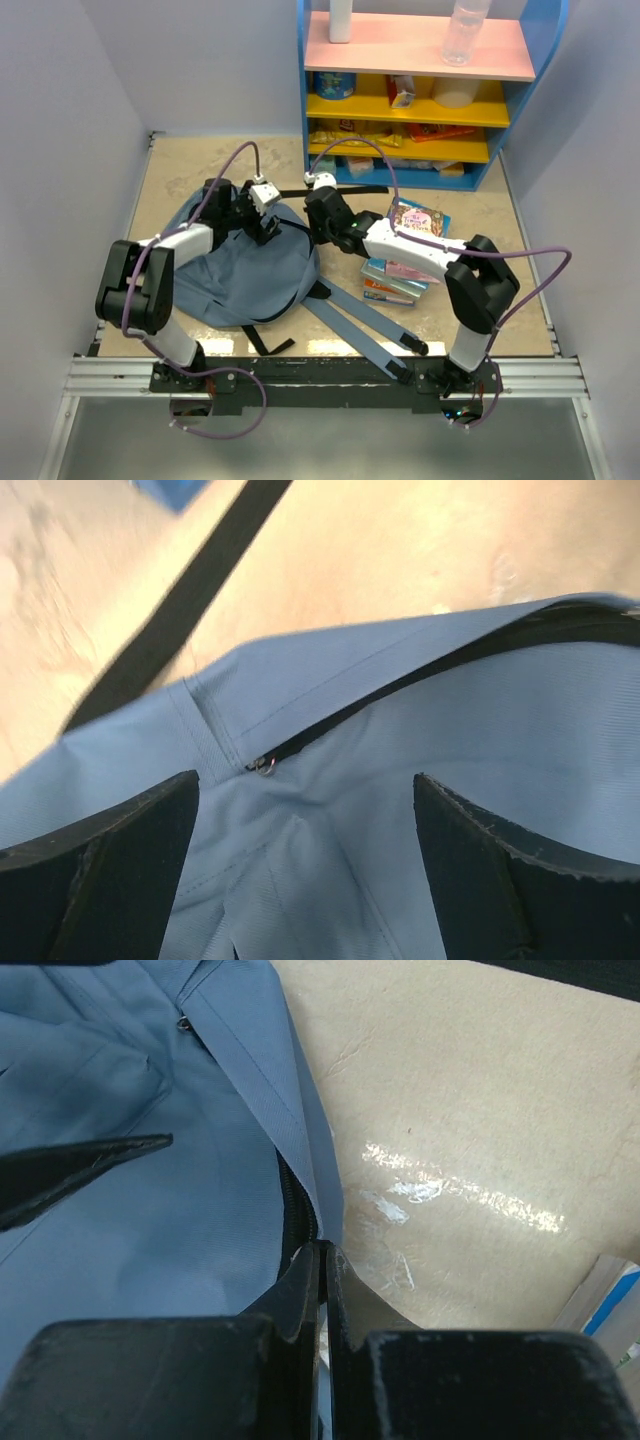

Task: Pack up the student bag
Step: Unzip the student bag at the center of the board.

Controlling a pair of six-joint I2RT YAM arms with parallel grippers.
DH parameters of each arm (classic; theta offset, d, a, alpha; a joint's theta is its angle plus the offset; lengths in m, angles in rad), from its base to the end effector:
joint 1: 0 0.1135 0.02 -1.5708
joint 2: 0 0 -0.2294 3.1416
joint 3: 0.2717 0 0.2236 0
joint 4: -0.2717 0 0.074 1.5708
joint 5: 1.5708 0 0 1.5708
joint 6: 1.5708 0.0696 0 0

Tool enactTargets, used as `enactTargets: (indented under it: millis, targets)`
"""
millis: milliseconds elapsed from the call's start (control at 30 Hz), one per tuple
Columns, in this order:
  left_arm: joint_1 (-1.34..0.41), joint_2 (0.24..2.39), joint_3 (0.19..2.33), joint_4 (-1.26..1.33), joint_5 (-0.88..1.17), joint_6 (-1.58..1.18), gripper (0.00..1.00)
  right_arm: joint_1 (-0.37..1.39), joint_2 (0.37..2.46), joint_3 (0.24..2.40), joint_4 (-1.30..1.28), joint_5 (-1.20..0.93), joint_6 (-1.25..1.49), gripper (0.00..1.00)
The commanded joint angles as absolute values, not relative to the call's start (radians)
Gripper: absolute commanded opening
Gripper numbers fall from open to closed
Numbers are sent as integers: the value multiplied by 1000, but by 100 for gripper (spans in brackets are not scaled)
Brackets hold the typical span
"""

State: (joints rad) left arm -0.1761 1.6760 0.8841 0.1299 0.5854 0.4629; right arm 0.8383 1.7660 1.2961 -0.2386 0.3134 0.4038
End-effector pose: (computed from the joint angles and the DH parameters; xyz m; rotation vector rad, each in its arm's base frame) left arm 0.3302 -0.0978 0.1493 0.9641 1.9186 -0.4853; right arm 0.2769 0.2758 0.2033 -0.3254 2.2334 0.3133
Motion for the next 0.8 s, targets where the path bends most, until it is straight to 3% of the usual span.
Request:
enactTargets:
  millis: [0, 300, 433, 633, 767]
  targets:
    - [-222, 1585, 845, 309, 675, 601, 94, 841, 1769, 1332, -212, 296, 411, 0]
    - [-288, 1643, 876, 308, 716, 724, 92, 841, 1764, 1342, -215, 265, 416, 0]
    - [-321, 1686, 920, 292, 707, 756, 86, 841, 1766, 1351, -216, 261, 425, 0]
    - [-334, 1720, 954, 270, 710, 810, 69, 841, 1755, 1353, -212, 244, 437, 0]
    - [-344, 1736, 963, 295, 712, 792, 52, 841, 1755, 1358, -215, 222, 448, 0]
